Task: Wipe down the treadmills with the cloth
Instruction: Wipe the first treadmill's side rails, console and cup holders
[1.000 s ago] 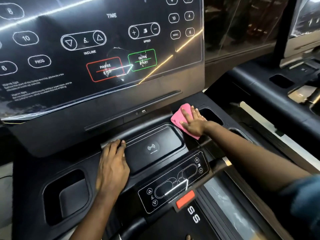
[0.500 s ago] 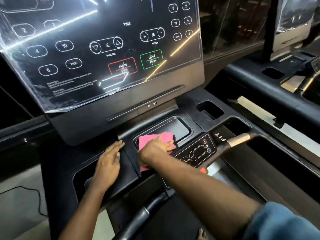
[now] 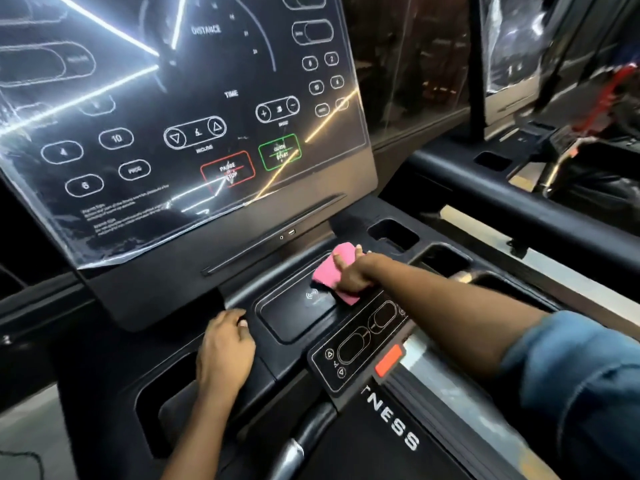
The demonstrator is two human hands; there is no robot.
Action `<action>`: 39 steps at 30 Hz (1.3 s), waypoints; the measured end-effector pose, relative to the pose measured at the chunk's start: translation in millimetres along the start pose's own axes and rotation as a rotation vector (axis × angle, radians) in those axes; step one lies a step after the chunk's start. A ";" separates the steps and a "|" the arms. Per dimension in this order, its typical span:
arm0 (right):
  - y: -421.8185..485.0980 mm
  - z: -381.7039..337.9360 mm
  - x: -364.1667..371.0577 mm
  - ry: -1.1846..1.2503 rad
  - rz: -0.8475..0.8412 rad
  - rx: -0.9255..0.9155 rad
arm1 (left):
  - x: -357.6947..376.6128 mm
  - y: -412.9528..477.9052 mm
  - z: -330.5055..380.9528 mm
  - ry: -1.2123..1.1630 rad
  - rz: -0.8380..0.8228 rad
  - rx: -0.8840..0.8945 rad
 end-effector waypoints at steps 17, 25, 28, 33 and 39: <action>70.4 53.6 0.7 0.131 0.189 -0.268 | 124.8 92.5 132.9 0.159 -0.304 0.192; 144.5 65.4 -45.7 0.131 0.395 -0.317 | 143.3 98.3 153.0 0.372 -0.170 0.076; 130.3 66.7 -22.1 0.171 0.503 -0.477 | 151.8 93.5 161.0 0.391 -0.133 0.041; 161.5 86.9 -47.9 0.149 0.511 -0.565 | 162.4 96.8 168.1 0.490 -0.160 -0.071; 174.3 70.7 -64.9 0.221 0.491 -0.522 | 165.1 95.2 170.4 0.489 -0.149 -0.111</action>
Point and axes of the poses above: each hand's wrist, its own y-axis towards the middle knuckle, its own x-axis out of the palm, z = x × y, the point moved 4 cm from there along y, towards the middle knuckle, and after that the axes turned 5 degrees about -y, right-handed, at the moved point
